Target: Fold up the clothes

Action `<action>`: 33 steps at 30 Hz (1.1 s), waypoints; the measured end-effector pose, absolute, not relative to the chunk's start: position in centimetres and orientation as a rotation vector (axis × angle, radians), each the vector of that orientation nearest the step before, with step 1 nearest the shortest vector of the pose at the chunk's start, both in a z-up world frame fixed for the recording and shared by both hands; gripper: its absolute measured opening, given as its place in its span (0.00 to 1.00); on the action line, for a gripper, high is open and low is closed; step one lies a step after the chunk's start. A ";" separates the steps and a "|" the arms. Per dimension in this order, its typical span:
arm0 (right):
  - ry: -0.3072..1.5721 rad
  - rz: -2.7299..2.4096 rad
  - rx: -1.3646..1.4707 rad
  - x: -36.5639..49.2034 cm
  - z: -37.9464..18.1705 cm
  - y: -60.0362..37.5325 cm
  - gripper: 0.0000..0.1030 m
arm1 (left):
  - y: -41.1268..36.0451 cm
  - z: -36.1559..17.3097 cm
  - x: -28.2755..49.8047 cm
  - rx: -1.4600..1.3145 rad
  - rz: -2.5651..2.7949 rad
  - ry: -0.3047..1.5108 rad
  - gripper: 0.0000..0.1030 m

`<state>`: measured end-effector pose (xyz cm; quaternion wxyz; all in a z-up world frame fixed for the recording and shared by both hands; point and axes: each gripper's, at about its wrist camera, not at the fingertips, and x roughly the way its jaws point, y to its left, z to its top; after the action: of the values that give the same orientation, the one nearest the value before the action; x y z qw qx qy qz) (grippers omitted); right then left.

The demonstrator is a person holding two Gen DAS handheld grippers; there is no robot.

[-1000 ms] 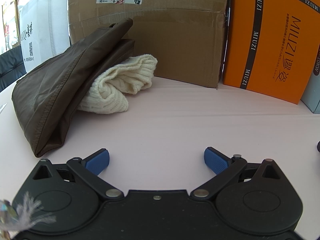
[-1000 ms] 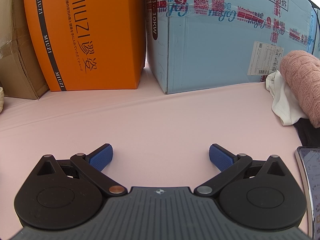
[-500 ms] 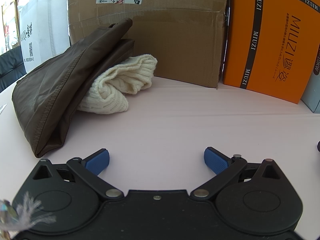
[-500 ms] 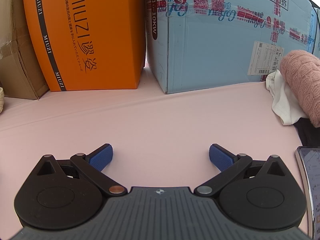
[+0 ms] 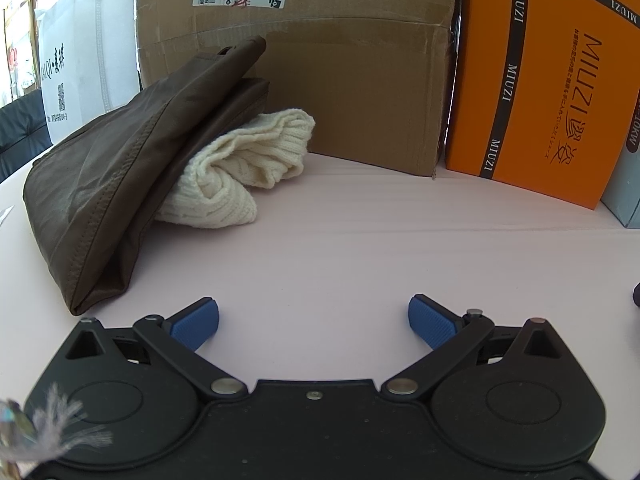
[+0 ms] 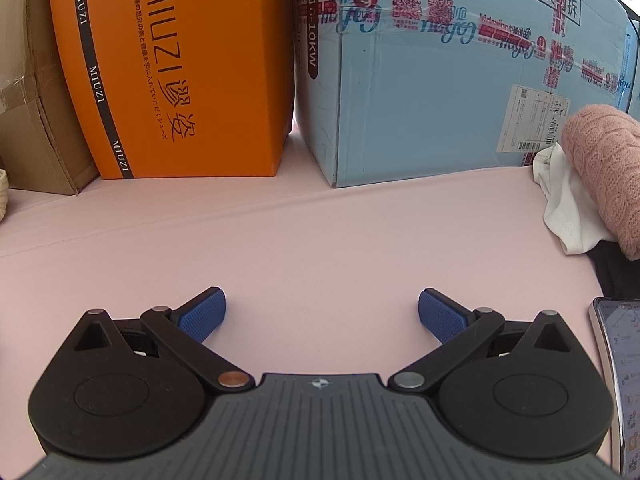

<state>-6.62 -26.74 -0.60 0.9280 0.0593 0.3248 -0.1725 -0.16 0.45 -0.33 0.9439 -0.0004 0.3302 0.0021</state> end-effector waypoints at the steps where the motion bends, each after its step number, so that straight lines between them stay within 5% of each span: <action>1: 0.672 -0.350 0.111 -6.6 -0.5 -26.7 1.00 | 0.4 -0.2 -0.1 -0.001 0.005 0.678 1.00; 20: 0.805 -0.339 0.089 -6.8 1.4 -24.5 1.00 | -1.7 4.5 -1.8 -0.026 -0.084 0.641 1.00; 33: 0.780 -0.114 0.097 -4.6 5.8 -16.5 1.00 | 5.5 7.6 -3.6 -0.086 0.078 0.499 1.00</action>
<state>-4.59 -16.54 5.78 0.9222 0.0472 0.3797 -0.0554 -3.64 5.49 7.63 0.9674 -0.0424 0.2468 0.0386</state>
